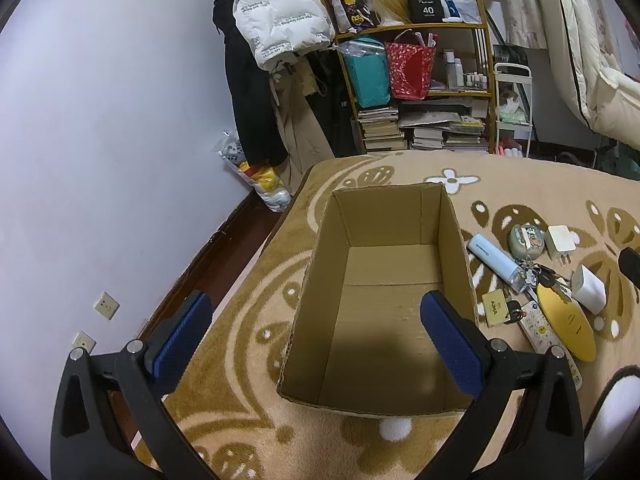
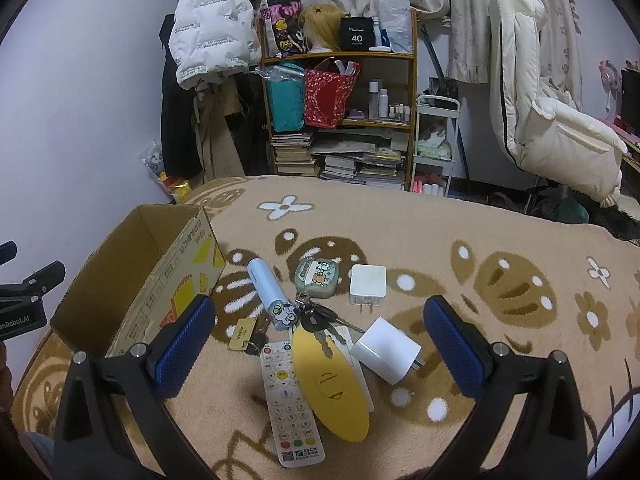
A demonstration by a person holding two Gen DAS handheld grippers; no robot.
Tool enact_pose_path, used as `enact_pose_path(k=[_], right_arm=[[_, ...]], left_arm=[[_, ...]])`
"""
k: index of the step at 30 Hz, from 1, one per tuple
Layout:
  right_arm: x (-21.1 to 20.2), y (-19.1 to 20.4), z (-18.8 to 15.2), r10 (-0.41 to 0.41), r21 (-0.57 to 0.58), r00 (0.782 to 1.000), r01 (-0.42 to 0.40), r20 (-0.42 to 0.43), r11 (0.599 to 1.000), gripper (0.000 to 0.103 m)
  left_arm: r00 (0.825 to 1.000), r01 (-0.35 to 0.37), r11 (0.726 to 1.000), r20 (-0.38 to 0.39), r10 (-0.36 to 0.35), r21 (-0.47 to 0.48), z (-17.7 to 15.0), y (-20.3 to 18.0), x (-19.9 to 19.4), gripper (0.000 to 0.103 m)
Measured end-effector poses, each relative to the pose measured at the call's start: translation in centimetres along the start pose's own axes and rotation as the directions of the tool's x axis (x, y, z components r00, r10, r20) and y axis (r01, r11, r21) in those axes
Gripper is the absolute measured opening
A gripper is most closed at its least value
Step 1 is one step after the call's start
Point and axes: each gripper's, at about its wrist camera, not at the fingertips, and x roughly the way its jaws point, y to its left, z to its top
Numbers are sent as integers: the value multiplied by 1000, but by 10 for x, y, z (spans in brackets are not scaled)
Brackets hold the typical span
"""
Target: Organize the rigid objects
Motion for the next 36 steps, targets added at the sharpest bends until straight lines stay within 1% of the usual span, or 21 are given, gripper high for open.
enact_pose_path(k=[6,11,19,25,29,31,34,36], right_arm=[[-2,-2,1,1,-4,1000,-1,9,1000,103],[-2,-2,1,1,-5,1000,-1,7,1000,103],[-1,-3,1,-3,-5,1000,3,1,1000,103],[0,-9,2,-1,9,1000,1,-4,1000,103],[11,-14,6,-17,16,1000,17,-18,1000,103],[18,-15,8,-30,16,999,31,-26,999,103],[32,-22,11,-43,39,998,44,-44,998,103],[43,-26,12,-40,65,997,44,-63,997,103]], left_arm=[[1000,0,1000,-5,0,4,-1,-1,1,103],[1000,-12,1000,11,12,4,-1,-2,-1,103],[1000,-17,1000,3,17,11,-1,-4,2,103],[999,-38,999,-1,38,18,4,-5,12,103],[999,-52,998,-13,52,36,10,-7,27,103],[999,-43,998,-30,44,41,13,-8,35,103],[997,6,1000,-76,-3,27,16,-7,49,103],[995,23,1000,-98,-21,16,17,-6,58,103]])
